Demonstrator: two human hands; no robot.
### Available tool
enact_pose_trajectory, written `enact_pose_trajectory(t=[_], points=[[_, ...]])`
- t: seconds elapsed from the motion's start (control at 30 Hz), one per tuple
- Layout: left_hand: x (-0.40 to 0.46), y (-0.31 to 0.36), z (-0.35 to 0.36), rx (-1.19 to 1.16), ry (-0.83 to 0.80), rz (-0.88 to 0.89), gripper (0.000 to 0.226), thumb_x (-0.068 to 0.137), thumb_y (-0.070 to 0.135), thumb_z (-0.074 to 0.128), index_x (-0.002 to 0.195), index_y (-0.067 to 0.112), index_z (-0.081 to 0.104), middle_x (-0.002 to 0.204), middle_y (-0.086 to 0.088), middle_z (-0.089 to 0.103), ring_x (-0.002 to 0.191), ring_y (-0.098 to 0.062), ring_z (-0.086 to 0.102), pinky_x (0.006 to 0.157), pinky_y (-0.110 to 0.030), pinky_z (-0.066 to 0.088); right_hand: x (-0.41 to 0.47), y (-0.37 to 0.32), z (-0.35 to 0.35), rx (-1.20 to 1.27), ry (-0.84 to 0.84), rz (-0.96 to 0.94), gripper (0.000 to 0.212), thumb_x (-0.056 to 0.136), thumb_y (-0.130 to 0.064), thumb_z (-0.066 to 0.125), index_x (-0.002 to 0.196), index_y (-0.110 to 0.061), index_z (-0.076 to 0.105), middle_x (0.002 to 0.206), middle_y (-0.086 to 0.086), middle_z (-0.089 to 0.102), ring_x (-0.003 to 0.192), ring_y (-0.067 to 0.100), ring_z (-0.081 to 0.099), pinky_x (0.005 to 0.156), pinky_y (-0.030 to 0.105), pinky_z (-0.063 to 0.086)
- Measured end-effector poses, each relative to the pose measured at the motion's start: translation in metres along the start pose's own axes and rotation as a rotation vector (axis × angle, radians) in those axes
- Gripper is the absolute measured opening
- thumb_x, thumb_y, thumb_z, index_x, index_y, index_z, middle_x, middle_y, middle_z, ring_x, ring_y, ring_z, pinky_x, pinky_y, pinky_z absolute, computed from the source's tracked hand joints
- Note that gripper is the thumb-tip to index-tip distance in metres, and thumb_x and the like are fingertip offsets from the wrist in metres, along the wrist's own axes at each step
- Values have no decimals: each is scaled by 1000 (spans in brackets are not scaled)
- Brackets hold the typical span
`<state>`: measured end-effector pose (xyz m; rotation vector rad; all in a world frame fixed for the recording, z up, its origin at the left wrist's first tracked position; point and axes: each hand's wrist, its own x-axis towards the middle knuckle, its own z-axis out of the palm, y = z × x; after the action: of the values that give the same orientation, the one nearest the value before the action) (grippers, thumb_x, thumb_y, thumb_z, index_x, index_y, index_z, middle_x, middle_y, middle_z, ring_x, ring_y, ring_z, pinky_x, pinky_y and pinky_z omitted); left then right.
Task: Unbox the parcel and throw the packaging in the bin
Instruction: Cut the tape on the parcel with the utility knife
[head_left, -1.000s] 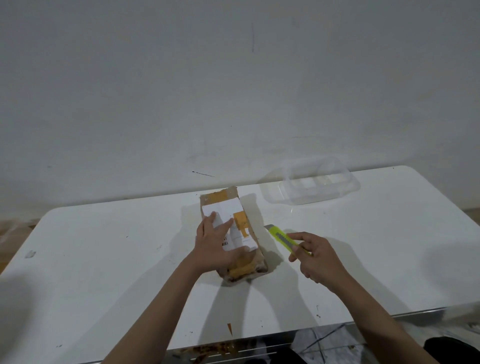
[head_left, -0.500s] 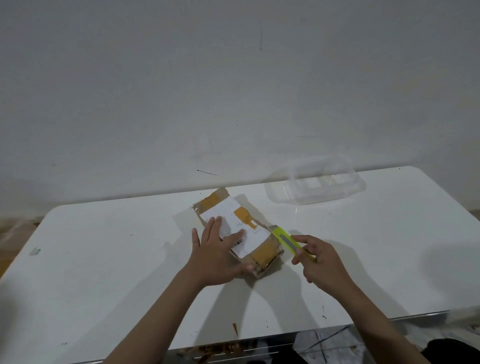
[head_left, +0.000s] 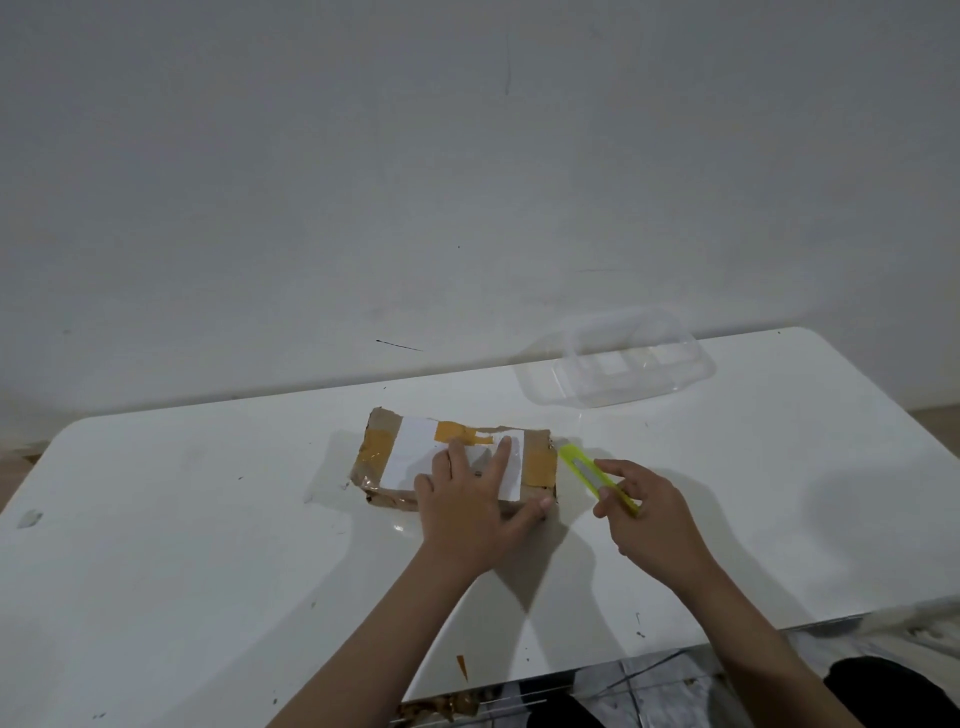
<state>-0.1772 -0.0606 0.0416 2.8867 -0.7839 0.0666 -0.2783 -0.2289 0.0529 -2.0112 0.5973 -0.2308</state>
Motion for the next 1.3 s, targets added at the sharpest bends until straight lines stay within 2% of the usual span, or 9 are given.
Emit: enact_pose_trajectory(t=[0.1,0.2,0.3,0.37,0.43,0.6,0.8,1.07,1.3], points=[[3,0,1,5,-37,-22,87,75,85,7,120,35,63,105,-18,63,84,-34,60,68,-40,47,3,-3,-1,-11,-5,6,29,89,-11,54,115,-22,62,76,4,68,54,9,53,58,26,43],[4,0,4,-3,-82,-32,87,76,85,8,124,35,60,123,-21,59,107,-40,60,85,-60,46,3,-5,-2,-47,-20,2,29,89,-11,54,113,-25,62,76,2,68,48,5,53,54,23,41],[2,-1,7,-9,-84,9,87,75,86,11,141,37,38,154,-15,26,141,-33,27,103,-67,24,2,-8,-6,-73,-42,-1,30,89,-10,53,115,-22,62,77,4,68,49,5,55,53,22,41],[3,-2,10,-38,-130,19,90,71,86,11,148,40,14,160,-7,-1,147,-25,-1,112,-60,7,1,-12,-7,-125,-44,-13,31,88,-9,52,115,-21,62,78,4,68,57,10,57,54,23,42],[4,-2,9,-64,-152,-12,93,68,87,12,148,41,5,160,-5,-8,147,-22,-9,114,-56,5,-1,-17,-8,-198,-31,-48,32,88,-8,52,116,-19,62,79,1,67,67,16,61,57,23,44],[0,6,3,-32,-216,-47,101,61,87,-10,149,38,0,159,-8,-11,146,-25,-9,113,-55,7,-6,-32,-6,-334,-1,-121,33,90,-10,50,122,-14,58,98,9,69,84,25,64,69,31,49],[7,3,-12,-41,-391,-18,76,87,68,29,149,34,2,157,-15,-4,144,-35,-4,114,-56,1,-1,-41,-4,-447,-17,-144,33,89,-10,47,121,-13,57,100,10,67,91,28,62,72,35,50],[1,-7,-6,-77,-164,8,93,60,87,11,142,45,27,141,-5,28,134,-25,20,108,-54,16,3,-49,1,-704,-91,-123,33,90,-12,44,122,-18,49,96,4,57,88,24,58,64,29,39],[0,-7,-3,-85,-159,-6,96,59,88,8,142,45,25,142,-6,25,134,-25,18,109,-56,17,14,-69,-4,-808,-178,-140,9,83,-10,50,85,-17,43,73,-2,42,71,23,46,47,24,26]])
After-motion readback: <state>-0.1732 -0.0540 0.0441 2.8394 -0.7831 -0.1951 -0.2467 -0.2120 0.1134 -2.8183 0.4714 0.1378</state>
